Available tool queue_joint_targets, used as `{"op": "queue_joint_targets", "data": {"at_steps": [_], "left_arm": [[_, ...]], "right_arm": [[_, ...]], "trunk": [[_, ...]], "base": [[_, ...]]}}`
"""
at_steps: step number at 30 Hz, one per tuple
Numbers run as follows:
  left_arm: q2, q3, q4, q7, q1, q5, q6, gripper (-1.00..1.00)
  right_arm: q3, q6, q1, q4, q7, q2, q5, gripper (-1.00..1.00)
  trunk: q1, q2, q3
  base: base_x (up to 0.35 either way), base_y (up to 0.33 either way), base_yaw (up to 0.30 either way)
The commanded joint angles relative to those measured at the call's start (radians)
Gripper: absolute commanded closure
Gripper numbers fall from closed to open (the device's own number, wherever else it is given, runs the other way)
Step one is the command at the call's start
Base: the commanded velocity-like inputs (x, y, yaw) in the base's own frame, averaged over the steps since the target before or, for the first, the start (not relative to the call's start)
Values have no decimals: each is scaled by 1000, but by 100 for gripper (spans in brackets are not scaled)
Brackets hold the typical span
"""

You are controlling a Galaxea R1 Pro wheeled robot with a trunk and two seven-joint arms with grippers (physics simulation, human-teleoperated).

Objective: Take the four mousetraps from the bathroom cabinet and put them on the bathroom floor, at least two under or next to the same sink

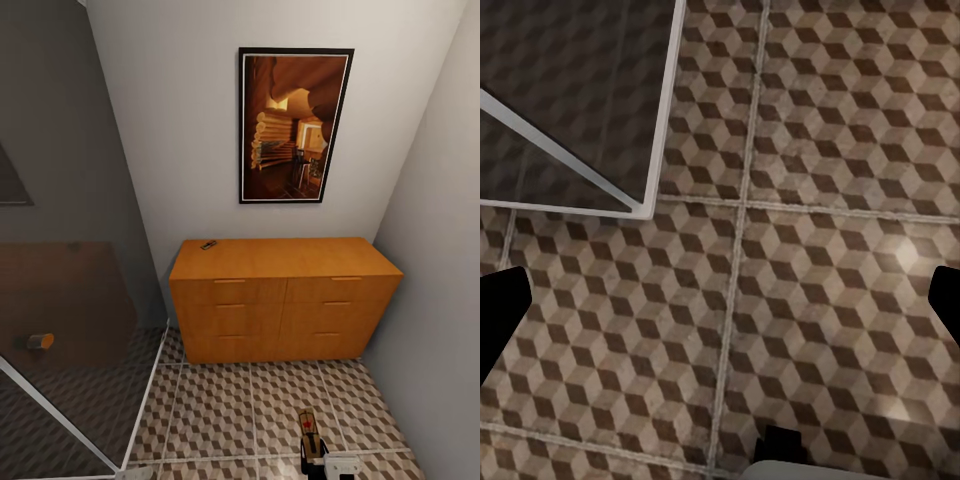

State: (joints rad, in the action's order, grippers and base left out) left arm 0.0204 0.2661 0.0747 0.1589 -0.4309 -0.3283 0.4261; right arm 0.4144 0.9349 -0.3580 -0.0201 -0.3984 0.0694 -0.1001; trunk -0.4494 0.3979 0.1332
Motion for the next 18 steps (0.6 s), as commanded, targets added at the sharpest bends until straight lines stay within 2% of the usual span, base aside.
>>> {"op": "queue_joint_targets", "data": {"at_steps": [1,14,16,18], "left_arm": [[-1,8,4,2,-2,-5,6,-100],[-3,5,-9,9,-1,-3,-4,-100],[-4,4,-24,9,-1,-3,-32,-100],[-3,3,-60,9,0,-3,-97,-100]], "right_arm": [[9,4,-1,1,-2,0,-12,100],[8,2,-1,2,-3,-2,-12,100],[8,0,-1,2,-3,-2,-12,100],[7,-1,-1,2,-3,-2,-12,100]], "trunk": [[-1,2,2],[-1,2,2],[-1,2,2],[-1,2,2]], "base": [[0,0,0],[0,0,0],[0,0,0],[0,0,0]]}}
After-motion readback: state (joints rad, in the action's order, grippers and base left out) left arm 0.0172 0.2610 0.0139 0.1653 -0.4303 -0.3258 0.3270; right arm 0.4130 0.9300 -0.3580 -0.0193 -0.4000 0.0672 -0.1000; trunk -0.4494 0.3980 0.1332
